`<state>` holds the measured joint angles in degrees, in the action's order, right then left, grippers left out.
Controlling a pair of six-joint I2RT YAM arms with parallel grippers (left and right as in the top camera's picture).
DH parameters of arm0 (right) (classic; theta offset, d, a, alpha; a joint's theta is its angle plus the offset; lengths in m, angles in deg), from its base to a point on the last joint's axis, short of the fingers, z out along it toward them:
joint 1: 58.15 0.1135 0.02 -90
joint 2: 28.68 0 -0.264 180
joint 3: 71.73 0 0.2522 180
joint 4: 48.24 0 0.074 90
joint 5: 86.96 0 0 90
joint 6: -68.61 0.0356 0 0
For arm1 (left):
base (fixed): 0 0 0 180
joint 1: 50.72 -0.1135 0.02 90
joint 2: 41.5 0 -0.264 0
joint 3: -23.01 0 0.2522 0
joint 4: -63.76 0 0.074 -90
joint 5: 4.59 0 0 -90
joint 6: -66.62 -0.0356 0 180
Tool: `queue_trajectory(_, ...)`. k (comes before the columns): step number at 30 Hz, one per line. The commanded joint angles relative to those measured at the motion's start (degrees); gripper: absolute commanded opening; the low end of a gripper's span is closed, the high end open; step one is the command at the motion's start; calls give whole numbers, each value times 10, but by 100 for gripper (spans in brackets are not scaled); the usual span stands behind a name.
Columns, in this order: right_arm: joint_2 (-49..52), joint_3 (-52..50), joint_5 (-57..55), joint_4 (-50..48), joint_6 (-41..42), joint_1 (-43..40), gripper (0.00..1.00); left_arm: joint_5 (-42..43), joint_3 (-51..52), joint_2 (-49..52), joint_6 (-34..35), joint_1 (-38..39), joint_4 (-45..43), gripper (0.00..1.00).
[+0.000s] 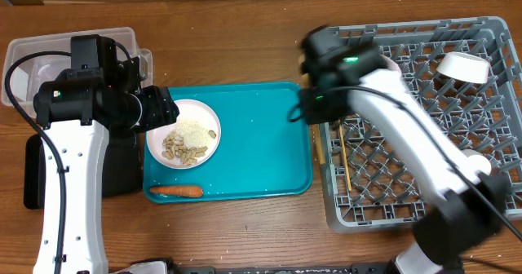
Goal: Sort waste into correct bins and load items into the dishwasher
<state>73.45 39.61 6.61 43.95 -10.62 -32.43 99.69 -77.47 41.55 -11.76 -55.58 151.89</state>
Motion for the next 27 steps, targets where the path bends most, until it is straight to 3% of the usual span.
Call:
queue_trajectory(1,-11,5,-9,23,-37,-40,4,-3,1,2,0,4,0,70)
queue_trajectory(6,-7,-41,-9,28,-53,-65,4,-3,1,2,0,4,0,70)
queue_trajectory(12,-7,-125,-10,-33,-52,-66,5,-3,1,2,0,4,2,70)
queue_trajectory(15,-7,-151,-10,-59,-52,-66,17,-3,1,2,0,4,2,70)
queue_trajectory(27,-59,-78,-8,-60,-30,-90,34,-3,1,2,0,4,2,75)
